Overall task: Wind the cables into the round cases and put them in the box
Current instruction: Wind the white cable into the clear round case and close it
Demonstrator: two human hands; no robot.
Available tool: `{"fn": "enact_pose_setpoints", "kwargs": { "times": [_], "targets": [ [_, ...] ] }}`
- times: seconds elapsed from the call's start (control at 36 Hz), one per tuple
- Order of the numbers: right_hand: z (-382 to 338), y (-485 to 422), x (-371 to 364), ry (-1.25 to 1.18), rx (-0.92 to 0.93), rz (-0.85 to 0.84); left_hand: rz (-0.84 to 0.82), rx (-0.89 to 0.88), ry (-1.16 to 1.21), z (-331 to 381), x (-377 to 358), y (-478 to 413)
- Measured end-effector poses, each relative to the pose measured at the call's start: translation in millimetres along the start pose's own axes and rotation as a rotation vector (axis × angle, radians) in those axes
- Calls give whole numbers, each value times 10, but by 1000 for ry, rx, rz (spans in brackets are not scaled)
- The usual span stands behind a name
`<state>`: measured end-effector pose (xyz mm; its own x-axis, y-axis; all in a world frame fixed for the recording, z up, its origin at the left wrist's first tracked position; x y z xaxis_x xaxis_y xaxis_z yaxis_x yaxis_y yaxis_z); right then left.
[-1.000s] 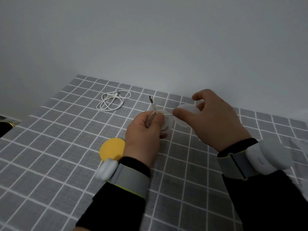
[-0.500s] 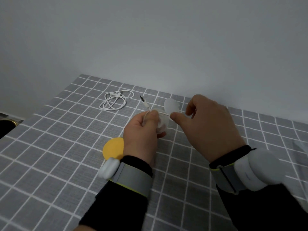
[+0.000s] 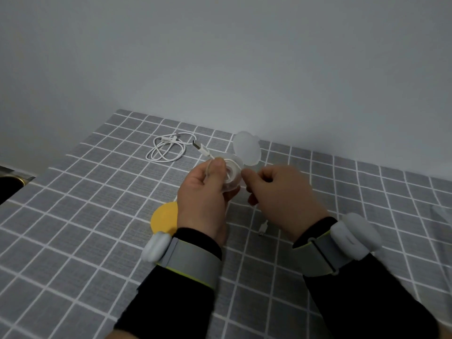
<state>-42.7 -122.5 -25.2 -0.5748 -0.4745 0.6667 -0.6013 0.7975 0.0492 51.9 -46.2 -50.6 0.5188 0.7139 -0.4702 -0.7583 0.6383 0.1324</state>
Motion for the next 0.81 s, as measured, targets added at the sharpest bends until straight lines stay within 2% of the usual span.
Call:
{"fn": "enact_pose_setpoints", "kwargs": {
  "times": [0.11, 0.31, 0.42, 0.56, 0.69, 0.81],
  "targets": [
    [-22, 0, 95, 78, 60, 119, 8, -26, -45, -17, -5, 0],
    [-44, 27, 81, 206, 134, 127, 20, -21, -40, -20, 10, -9],
    [-13, 6, -22, 48, 123, -14, 38, -30, 26, -18, 12, -12],
    [-36, 48, -171, -190, -5, -163, 37, 1, 79, 4, 22, 1],
    [-63, 88, -251, -279, 21, -167, 37, 8, 79, 12, 6, 7],
    [-91, 96, -267, -210, 61, -155, 28, 12, 78, 4, 21, 4]
  ]
}}
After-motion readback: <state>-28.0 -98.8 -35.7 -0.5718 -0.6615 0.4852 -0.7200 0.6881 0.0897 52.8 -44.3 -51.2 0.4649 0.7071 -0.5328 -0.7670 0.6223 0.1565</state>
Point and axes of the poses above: each hand's wrist, its own y-axis away from the middle knuckle, its own x-axis out of the back of the hand, z = x × y, the point moved 1 cm from there along -y, towards the middle knuckle, and after that the axes turned 4 degrees about -z, right-handed, at the moved point
